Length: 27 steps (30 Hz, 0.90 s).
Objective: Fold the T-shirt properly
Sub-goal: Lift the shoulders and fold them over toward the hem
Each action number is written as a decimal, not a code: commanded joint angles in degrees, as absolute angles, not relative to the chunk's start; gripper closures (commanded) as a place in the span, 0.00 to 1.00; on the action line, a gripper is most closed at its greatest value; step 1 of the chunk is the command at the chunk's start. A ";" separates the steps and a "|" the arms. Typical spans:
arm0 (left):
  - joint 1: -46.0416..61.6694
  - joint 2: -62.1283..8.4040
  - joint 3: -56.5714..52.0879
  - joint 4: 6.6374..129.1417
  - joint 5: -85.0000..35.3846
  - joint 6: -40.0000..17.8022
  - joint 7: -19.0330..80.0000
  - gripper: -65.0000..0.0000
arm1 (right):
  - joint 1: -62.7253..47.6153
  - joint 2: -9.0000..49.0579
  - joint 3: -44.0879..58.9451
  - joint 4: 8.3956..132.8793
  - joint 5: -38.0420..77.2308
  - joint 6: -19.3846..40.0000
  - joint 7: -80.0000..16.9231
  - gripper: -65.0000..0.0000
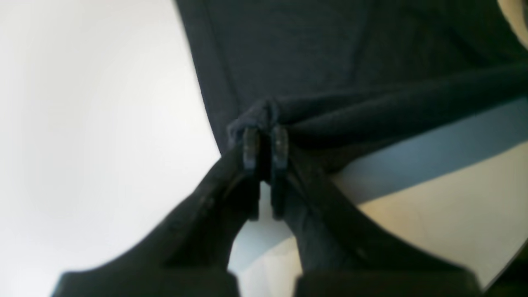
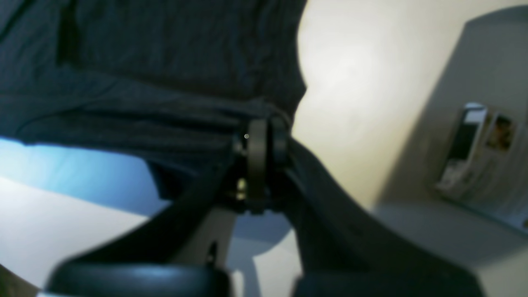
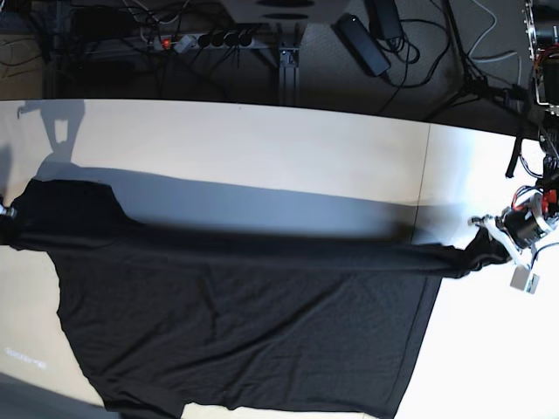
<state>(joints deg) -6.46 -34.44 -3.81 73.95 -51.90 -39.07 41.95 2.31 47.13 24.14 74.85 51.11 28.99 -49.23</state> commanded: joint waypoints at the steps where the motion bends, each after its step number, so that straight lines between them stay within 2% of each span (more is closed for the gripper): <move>1: -8.71 -35.57 -4.40 73.67 -52.49 -40.00 40.56 1.00 | 5.17 48.86 23.33 74.43 51.44 32.36 -47.75 1.00; 17: -23.46 -34.11 5.67 61.12 -47.42 -40.00 36.21 1.00 | 34.63 47.86 -0.25 56.45 49.87 32.36 -46.06 1.00; 27: -31.59 -30.28 5.69 49.93 -43.68 -40.00 34.17 1.00 | 42.50 39.81 -3.14 48.62 39.83 32.34 -40.10 1.00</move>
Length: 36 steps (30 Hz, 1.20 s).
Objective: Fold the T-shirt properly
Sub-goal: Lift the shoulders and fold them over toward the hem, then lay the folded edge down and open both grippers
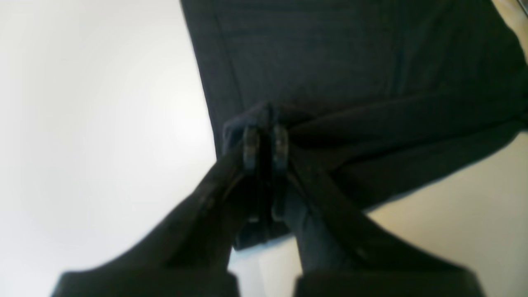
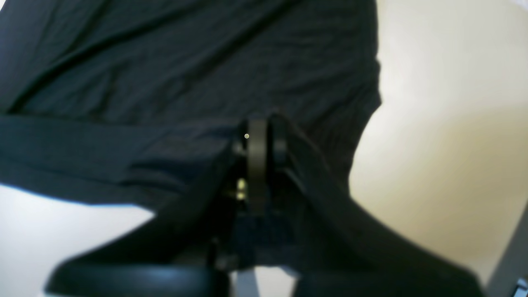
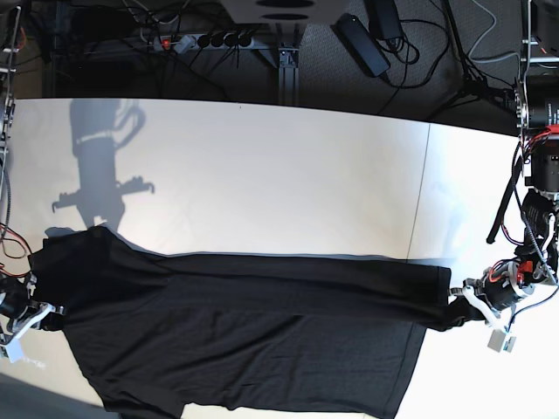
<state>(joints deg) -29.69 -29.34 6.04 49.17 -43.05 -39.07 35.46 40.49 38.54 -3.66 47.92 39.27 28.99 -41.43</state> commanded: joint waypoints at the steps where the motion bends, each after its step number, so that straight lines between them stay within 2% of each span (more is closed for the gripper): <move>1: -32.21 -30.13 5.69 48.80 -43.42 -40.00 33.30 1.00 | 42.89 39.16 -3.14 48.10 38.54 32.34 -39.27 1.00; 9: -34.85 -30.00 10.55 45.21 -40.71 -40.00 28.27 1.00 | 44.38 35.00 -3.14 44.62 26.74 32.34 -32.38 1.00; 10: -35.18 -30.00 11.88 45.21 -40.12 -40.00 27.29 0.97 | 44.38 34.61 -3.14 44.31 25.69 32.34 -31.57 1.00; 15: -36.71 -29.82 17.56 45.21 -37.43 -40.00 24.23 0.61 | 44.25 33.12 -3.14 42.63 22.87 32.16 -27.79 1.00; 16: -36.84 -29.82 18.20 45.21 -37.47 -40.00 24.23 0.55 | 44.25 33.10 -3.14 42.41 22.94 32.16 -27.29 0.87; 17: -37.04 -29.74 18.65 45.21 -37.47 -40.00 24.25 0.51 | 44.27 33.12 -3.14 42.22 22.98 32.14 -26.74 0.69; 19: -37.43 -29.50 18.72 45.28 -37.52 -40.00 24.56 0.51 | 44.27 33.15 -3.14 42.09 23.38 32.10 -26.70 0.41; 20: -37.76 -29.34 18.72 45.32 -37.65 -40.00 24.67 0.51 | 44.27 33.19 -3.11 42.11 23.75 32.10 -26.70 0.35; 21: -38.15 -29.15 18.72 45.32 -37.71 -40.00 24.67 0.51 | 44.27 33.23 -3.11 42.11 24.43 32.08 -26.63 0.33; 25: -40.29 -27.40 18.72 45.36 -39.42 -39.79 27.46 0.51 | 44.25 33.30 -2.85 42.09 27.81 31.94 -25.71 0.33; 30: -40.93 -23.64 18.74 45.36 -36.67 -35.48 29.82 0.52 | 44.07 32.75 -2.85 41.82 26.92 31.94 -25.76 0.35; 31: -40.73 -22.76 18.74 45.32 -34.85 -34.04 29.85 0.52 | 43.94 32.51 -2.85 41.60 26.09 31.92 -25.80 0.41; 32: -40.42 -21.85 18.74 45.10 -32.95 -32.18 29.82 0.52 | 43.66 32.34 -2.87 41.28 25.58 31.92 -25.98 0.54; 35: -39.53 -19.51 18.74 43.46 -28.95 -27.29 29.30 0.54 | 42.96 31.97 -2.85 39.75 25.34 31.94 -26.06 1.00; 36: -39.40 -18.83 18.74 42.54 -27.57 -27.14 28.84 0.59 | 42.96 31.88 -2.87 38.76 25.08 31.97 -26.15 1.00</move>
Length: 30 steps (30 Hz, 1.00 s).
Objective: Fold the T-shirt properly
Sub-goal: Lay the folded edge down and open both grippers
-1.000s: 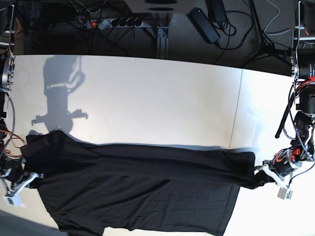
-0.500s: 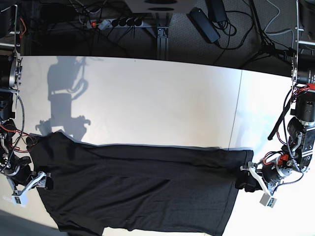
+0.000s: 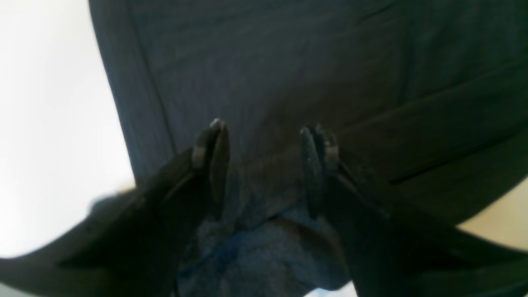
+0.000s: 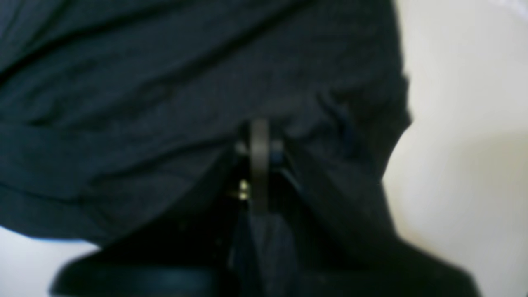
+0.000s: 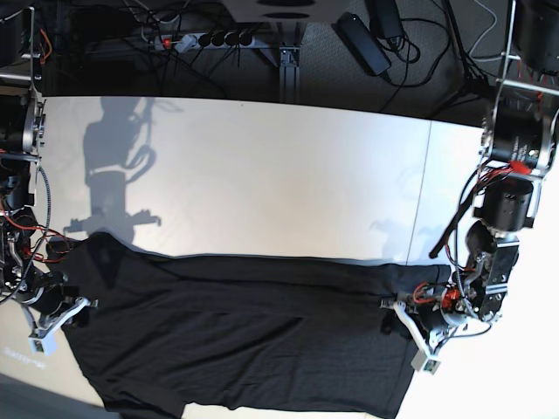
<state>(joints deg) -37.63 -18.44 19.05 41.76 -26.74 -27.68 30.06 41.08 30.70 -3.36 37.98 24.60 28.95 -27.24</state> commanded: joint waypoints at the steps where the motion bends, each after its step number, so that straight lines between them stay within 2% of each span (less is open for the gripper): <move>1: -39.29 -18.37 18.74 41.63 -26.57 -27.16 28.53 0.67 | 42.98 31.73 -2.85 37.82 24.64 31.97 -26.15 1.00; 3: -38.96 -17.63 18.74 39.92 -25.32 -27.18 28.53 0.84 | 42.96 31.62 -2.87 35.92 24.23 31.94 -26.20 1.00; 6: -38.54 -16.62 18.74 37.82 -23.88 -27.18 29.63 1.00 | 42.96 31.38 -2.87 32.40 24.23 31.97 -26.39 1.00; 13: -36.25 -16.08 18.74 37.06 -21.34 -27.31 31.70 1.00 | 36.97 31.29 -2.85 29.91 24.45 31.99 -27.29 1.00; 19: -32.25 -16.38 18.74 38.35 -21.63 -31.81 32.08 1.00 | 27.92 32.23 -2.63 33.87 27.97 31.97 -29.80 1.00; 30: -17.89 -25.15 18.74 62.26 -28.75 -31.75 41.47 1.00 | 7.60 36.40 8.95 58.28 38.72 32.18 -43.27 1.00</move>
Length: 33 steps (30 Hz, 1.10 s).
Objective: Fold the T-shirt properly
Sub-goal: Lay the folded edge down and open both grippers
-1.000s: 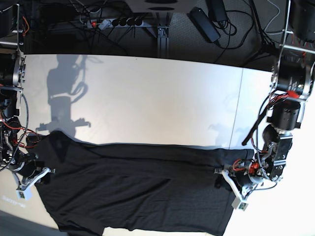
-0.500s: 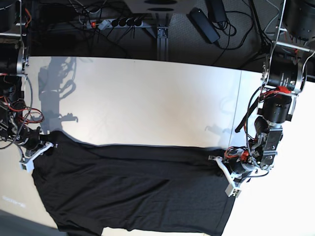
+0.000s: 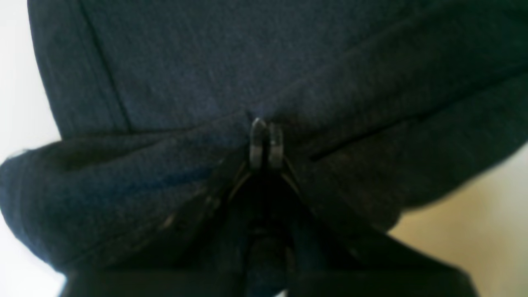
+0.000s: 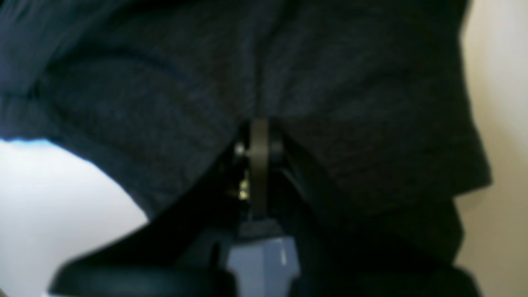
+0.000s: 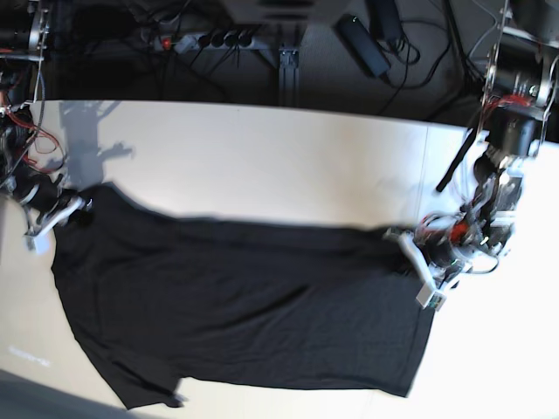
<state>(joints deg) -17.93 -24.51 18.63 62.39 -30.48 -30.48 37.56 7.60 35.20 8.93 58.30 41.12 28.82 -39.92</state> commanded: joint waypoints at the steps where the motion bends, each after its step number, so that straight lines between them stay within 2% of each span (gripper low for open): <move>1: -16.29 -26.11 18.74 64.38 -28.95 -31.77 41.63 1.00 | 5.85 36.88 9.87 60.23 39.53 32.18 -43.92 1.00; 10: -0.71 -32.95 18.35 83.48 -29.61 -31.75 43.13 1.00 | -8.67 42.81 13.02 70.72 41.63 32.18 -44.18 1.00; 16: 7.42 -34.48 17.08 91.72 -29.76 -31.75 43.13 1.00 | -16.05 43.16 18.76 72.79 42.72 32.18 -44.21 1.00; 23: 9.91 -34.46 16.60 96.18 -27.57 -31.75 41.69 1.00 | -20.86 43.16 25.67 72.97 45.04 32.18 -43.99 1.00; 24: 9.65 -34.46 16.05 96.44 -27.22 -31.70 40.88 0.99 | -20.82 43.16 25.93 72.95 44.99 32.18 -43.99 1.00; 27: 7.73 -34.46 12.56 96.75 -26.79 -31.68 39.00 0.81 | -20.67 43.13 26.00 72.97 45.06 32.16 -43.90 1.00; 30: 3.92 -34.48 7.57 96.75 -28.18 -31.53 39.05 0.68 | -20.67 43.16 26.00 72.97 45.01 32.16 -43.55 1.00; 33: -0.36 -34.48 3.16 96.73 -29.89 -28.29 39.16 0.53 | -20.69 43.13 25.98 72.95 44.97 32.16 -43.57 1.00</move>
